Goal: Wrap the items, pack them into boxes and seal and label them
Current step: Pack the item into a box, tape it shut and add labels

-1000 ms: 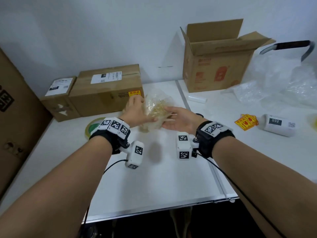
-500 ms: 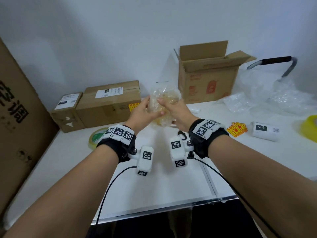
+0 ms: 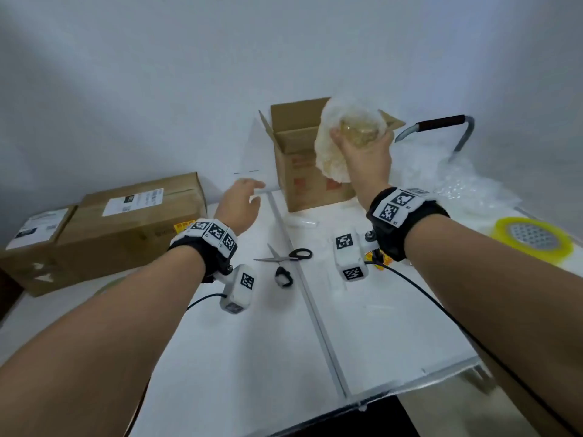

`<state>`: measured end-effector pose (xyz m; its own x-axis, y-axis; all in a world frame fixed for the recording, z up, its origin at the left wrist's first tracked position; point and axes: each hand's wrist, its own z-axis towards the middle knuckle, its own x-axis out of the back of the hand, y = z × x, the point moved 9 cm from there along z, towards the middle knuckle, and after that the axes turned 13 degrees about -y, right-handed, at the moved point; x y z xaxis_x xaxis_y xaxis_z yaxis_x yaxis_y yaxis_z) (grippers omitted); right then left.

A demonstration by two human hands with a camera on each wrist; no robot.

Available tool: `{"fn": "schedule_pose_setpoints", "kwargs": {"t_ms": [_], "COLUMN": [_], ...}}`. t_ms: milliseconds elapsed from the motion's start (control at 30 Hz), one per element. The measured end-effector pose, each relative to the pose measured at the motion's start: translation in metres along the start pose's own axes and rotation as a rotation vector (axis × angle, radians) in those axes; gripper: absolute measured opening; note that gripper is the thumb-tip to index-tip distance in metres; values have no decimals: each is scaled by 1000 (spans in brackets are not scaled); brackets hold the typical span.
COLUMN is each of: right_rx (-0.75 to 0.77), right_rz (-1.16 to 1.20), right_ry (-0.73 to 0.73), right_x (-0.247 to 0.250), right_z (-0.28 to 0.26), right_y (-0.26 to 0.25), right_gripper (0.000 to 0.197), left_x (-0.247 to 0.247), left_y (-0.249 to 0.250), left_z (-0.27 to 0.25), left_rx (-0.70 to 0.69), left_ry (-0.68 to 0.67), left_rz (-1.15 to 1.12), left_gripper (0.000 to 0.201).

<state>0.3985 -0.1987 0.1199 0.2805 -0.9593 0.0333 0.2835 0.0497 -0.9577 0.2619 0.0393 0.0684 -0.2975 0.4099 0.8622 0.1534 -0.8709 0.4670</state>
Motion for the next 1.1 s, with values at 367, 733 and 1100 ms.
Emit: {"fn": "schedule_pose_setpoints", "kwargs": {"t_ms": [367, 733, 1100], "right_rx": [129, 117, 159], "right_rz": [123, 114, -46], "right_ry": [161, 196, 96], "right_x": [32, 35, 36], "right_z": [104, 126, 117], "right_y": [-25, -11, -7], "right_gripper": [104, 114, 113], "left_x": [37, -22, -33], "left_y": [71, 67, 71], "left_z": [156, 169, 154], "left_rx": [185, 109, 128], "left_ry": [-170, -546, -419], "left_rz": [206, 641, 681], "left_gripper": [50, 72, 18]}}
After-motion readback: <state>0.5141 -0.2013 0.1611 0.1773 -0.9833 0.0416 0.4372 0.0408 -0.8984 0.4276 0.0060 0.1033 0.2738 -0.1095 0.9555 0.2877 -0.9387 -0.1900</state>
